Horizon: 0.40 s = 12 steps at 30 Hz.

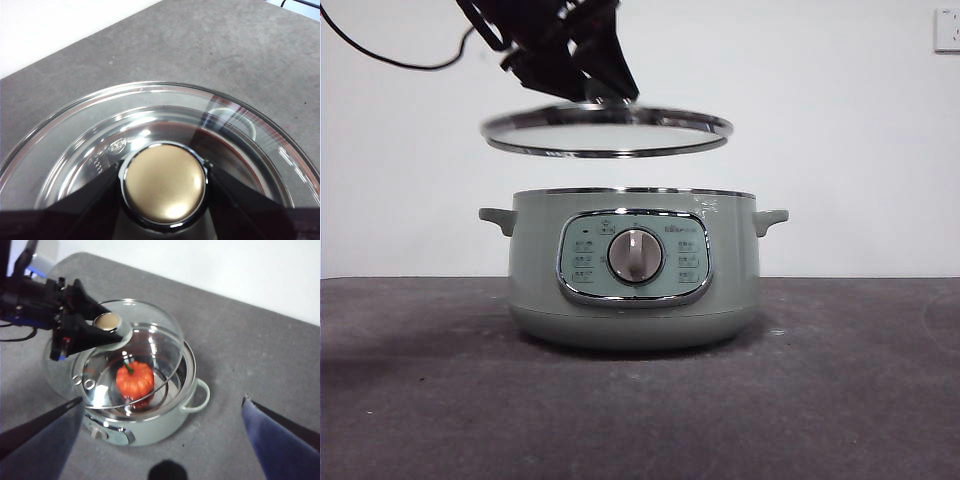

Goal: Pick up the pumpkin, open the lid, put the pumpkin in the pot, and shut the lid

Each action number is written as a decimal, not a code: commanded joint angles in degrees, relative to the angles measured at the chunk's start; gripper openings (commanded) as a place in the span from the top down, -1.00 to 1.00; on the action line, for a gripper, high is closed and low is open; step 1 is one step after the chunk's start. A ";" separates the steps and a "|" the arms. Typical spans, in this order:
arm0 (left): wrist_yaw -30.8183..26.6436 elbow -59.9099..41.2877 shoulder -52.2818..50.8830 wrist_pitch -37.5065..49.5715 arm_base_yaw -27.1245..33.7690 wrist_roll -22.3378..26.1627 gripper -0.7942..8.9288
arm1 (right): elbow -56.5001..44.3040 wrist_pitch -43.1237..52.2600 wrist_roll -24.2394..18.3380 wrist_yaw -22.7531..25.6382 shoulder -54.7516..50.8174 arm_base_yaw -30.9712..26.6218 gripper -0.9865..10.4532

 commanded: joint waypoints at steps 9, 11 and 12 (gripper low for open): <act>0.57 0.37 5.18 5.86 -0.61 0.46 0.85 | 0.07 -0.44 0.96 -0.44 -0.15 0.09 -0.21; 0.55 0.37 5.64 6.64 -0.61 0.46 0.85 | 0.07 -0.44 0.94 -0.44 -0.15 0.09 -0.21; 0.57 0.37 5.75 6.99 -0.61 0.37 0.85 | 0.07 -0.44 0.94 -0.44 -0.15 0.07 -0.21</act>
